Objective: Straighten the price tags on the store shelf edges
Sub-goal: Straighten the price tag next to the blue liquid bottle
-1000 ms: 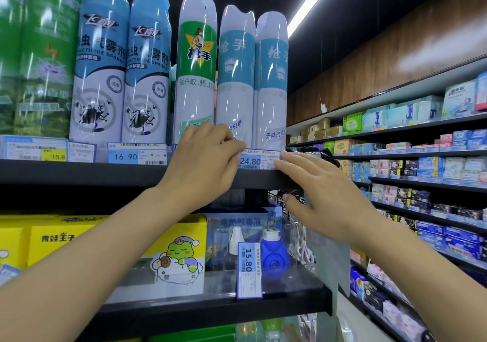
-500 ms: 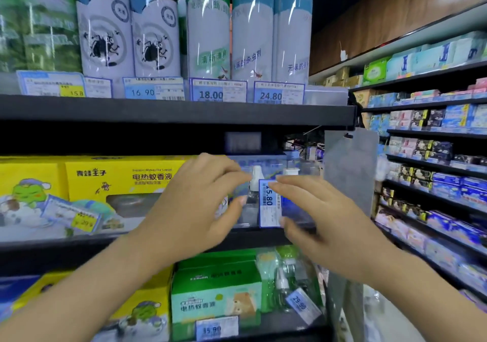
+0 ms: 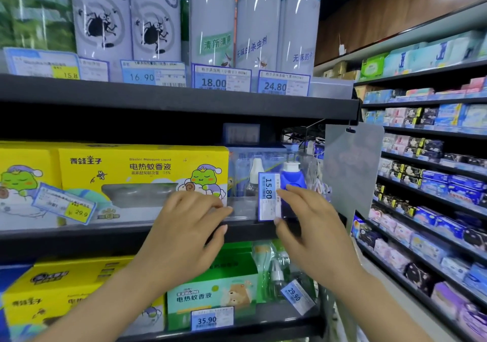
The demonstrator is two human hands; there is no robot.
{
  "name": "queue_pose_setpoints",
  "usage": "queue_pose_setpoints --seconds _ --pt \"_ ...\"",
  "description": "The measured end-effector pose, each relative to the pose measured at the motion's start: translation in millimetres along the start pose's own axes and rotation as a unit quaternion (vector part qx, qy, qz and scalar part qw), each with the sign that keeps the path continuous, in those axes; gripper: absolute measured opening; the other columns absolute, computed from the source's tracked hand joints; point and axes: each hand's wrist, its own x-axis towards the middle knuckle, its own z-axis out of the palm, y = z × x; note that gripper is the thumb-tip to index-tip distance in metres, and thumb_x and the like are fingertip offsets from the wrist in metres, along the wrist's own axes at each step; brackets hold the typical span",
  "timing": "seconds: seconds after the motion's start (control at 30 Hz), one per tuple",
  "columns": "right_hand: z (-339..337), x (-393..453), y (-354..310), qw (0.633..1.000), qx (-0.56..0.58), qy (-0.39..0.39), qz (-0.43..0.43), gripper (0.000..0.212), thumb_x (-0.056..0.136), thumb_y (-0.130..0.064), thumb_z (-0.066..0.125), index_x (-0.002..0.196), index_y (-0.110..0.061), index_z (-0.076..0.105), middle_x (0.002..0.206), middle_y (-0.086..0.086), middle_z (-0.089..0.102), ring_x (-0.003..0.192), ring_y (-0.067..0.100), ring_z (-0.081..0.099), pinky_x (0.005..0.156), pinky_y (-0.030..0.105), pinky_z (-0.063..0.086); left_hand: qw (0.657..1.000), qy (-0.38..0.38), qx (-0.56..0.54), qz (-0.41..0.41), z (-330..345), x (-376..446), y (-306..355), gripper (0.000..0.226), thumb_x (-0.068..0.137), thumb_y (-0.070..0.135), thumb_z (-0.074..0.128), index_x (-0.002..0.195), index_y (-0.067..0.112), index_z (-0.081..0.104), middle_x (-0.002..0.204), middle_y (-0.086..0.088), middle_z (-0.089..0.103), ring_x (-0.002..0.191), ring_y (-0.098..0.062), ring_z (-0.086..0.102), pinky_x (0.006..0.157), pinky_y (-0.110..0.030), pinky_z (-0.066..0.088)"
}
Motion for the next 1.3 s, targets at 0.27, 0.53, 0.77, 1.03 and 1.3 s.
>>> queue_pose_setpoints --seconds 0.27,0.53,0.77,1.03,1.3 --pt "14.3 11.3 -8.1 0.998 -0.023 0.055 0.033 0.050 0.084 -0.049 0.052 0.121 -0.017 0.058 0.109 -0.003 0.062 0.105 0.021 0.051 0.092 0.036 0.038 0.999 0.007 0.008 -0.045 2.7 9.7 6.7 0.034 0.088 0.037 0.047 0.105 0.017 0.069 0.092 0.003 0.058 0.086 -0.023 0.051 0.079 -0.037 0.035" --pt "29.3 13.2 -8.0 0.994 0.031 0.086 0.052 0.054 0.077 -0.033 0.076 0.125 -0.019 0.055 0.109 -0.004 0.062 0.104 0.019 0.049 0.090 0.036 0.040 0.997 0.030 0.003 -0.068 5.1 18.8 17.9 0.032 0.084 0.037 0.048 0.100 0.018 0.069 0.090 0.003 0.057 0.086 -0.021 0.046 0.079 -0.036 0.030" --pt "12.7 9.0 -5.0 0.986 0.123 0.106 0.046 0.052 0.085 -0.005 0.065 0.128 -0.031 0.050 0.089 -0.021 0.049 0.084 0.002 0.046 0.071 0.011 0.036 0.996 0.030 -0.006 -0.083 7.6 20.3 19.6 0.035 0.085 0.037 0.045 0.101 0.017 0.068 0.091 0.003 0.057 0.087 -0.021 0.047 0.082 -0.036 0.032" --pt "-1.4 2.3 4.1 0.980 0.175 0.084 0.052 0.061 0.089 -0.005 0.061 0.124 -0.048 0.038 0.094 -0.022 0.053 0.092 -0.005 0.051 0.074 0.007 0.041 0.995 0.036 0.002 -0.090 8.4 21.6 21.5 0.031 0.084 0.031 0.046 0.100 0.017 0.068 0.090 0.002 0.057 0.086 -0.023 0.049 0.080 -0.036 0.032" --pt "-3.5 3.8 13.5 0.985 0.156 0.047 0.060 0.049 0.090 -0.003 0.058 0.132 -0.027 0.049 0.095 -0.014 0.055 0.087 0.005 0.054 0.076 0.023 0.049 0.994 0.051 0.031 -0.091 9.7 33.8 29.1 0.013 0.074 0.018 0.077 0.086 0.017 0.072 0.081 0.003 0.060 0.077 -0.025 0.052 0.071 -0.037 0.026"
